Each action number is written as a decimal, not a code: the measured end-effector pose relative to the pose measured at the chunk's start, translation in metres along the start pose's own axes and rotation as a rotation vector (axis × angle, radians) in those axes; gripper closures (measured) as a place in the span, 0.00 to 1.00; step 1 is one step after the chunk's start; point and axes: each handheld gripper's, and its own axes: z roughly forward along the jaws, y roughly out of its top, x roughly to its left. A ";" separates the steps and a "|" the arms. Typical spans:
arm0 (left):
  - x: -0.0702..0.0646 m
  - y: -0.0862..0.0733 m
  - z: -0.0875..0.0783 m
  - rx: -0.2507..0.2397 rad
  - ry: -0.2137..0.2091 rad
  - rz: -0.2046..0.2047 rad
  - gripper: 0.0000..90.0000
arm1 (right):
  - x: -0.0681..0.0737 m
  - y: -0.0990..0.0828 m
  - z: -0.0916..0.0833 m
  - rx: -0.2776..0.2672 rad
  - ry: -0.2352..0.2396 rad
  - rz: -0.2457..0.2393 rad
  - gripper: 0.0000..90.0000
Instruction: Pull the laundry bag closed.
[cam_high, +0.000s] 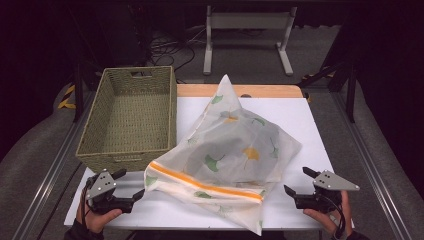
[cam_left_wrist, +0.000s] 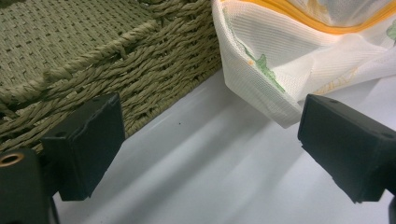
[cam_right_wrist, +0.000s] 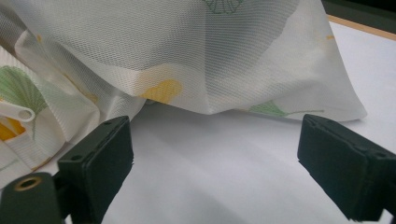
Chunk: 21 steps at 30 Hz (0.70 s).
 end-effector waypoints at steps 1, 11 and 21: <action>0.001 0.000 0.000 -0.001 0.000 -0.001 0.08 | 0.001 0.001 0.000 0.007 -0.014 -0.006 0.11; 0.003 -0.002 0.001 0.007 -0.005 -0.026 0.07 | 0.002 0.000 0.001 0.009 -0.041 -0.003 0.10; 0.003 -0.001 0.001 -0.005 -0.008 -0.038 0.06 | 0.001 0.000 -0.002 -0.013 -0.059 -0.003 0.13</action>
